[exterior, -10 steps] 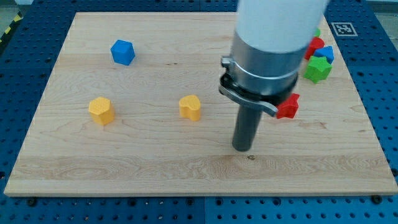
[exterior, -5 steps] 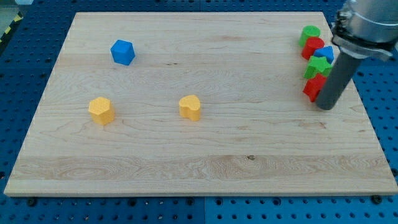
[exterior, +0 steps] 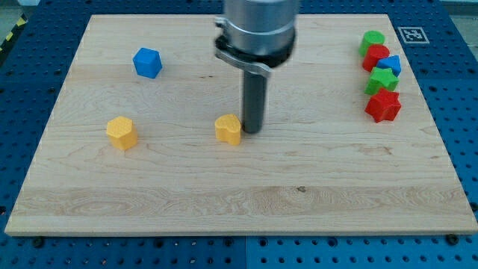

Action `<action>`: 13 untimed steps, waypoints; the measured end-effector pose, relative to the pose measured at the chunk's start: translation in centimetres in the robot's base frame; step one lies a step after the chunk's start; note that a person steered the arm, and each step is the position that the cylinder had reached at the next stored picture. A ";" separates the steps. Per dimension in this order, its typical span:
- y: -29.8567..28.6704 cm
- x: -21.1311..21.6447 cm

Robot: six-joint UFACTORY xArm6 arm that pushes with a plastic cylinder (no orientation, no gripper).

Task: Place red star and yellow heart vertically below the green star

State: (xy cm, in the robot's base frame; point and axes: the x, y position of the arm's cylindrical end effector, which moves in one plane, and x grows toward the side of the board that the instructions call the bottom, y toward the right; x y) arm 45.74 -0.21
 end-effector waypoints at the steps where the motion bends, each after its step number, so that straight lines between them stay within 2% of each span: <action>1: -3.1 -3.5; 2: -7.3 -3.3; 3: -7.6 -0.4; 5: -1.4 1.2; 6: -3.2 1.8; 7: -2.6 3.5; 9: 13.6 3.8; 10: 13.6 3.5; 11: 9.1 5.9; 12: 9.4 9.1; 13: 15.0 8.0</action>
